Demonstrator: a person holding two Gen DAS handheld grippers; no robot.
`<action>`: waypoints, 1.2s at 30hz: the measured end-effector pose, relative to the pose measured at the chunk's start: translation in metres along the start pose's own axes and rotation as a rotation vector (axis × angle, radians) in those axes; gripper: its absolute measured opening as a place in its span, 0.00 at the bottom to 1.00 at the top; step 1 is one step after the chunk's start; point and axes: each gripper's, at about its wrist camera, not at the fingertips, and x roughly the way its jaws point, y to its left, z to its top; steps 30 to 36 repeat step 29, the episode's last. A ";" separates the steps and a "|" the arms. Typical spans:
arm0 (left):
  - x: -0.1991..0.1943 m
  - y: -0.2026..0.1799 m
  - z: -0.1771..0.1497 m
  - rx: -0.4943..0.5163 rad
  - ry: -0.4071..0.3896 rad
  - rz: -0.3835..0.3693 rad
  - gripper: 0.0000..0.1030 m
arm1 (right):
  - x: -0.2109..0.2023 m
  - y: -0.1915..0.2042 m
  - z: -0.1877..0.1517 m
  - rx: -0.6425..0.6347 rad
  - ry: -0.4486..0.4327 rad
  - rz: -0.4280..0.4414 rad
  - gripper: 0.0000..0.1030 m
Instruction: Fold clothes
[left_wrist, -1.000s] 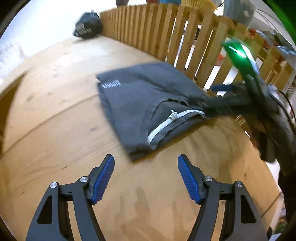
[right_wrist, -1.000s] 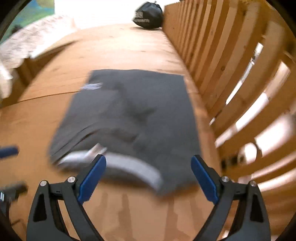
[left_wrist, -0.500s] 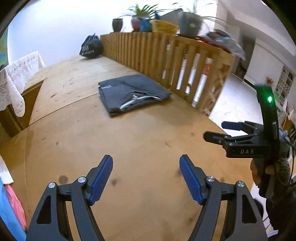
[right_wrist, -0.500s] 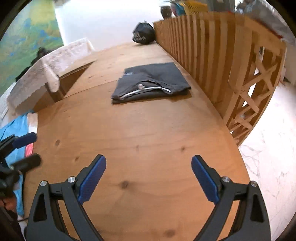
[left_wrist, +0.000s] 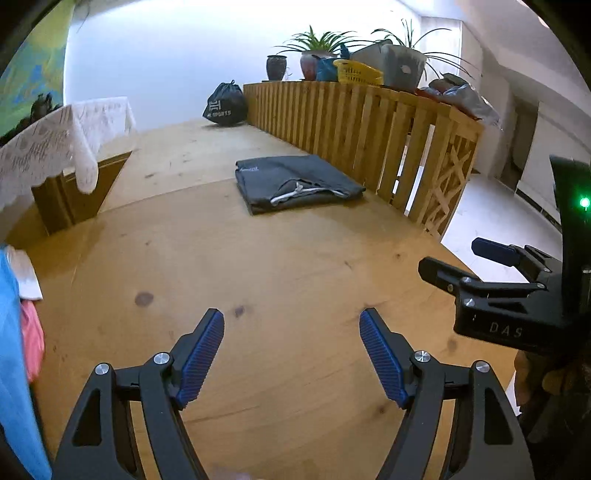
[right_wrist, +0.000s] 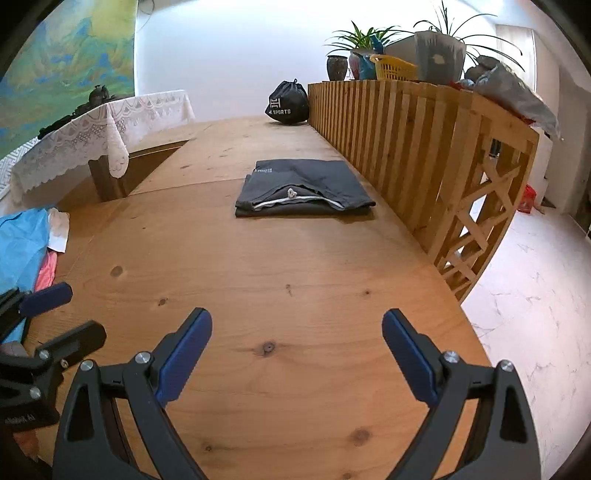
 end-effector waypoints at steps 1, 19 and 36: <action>0.002 -0.001 -0.001 0.004 -0.001 0.006 0.72 | 0.001 0.002 -0.002 -0.005 -0.003 -0.008 0.91; 0.014 -0.013 -0.011 0.053 0.004 0.074 0.74 | 0.001 0.012 -0.004 -0.024 -0.060 -0.074 0.91; 0.018 -0.006 -0.012 0.029 0.019 0.080 0.74 | 0.005 0.017 -0.006 -0.044 -0.044 -0.080 0.91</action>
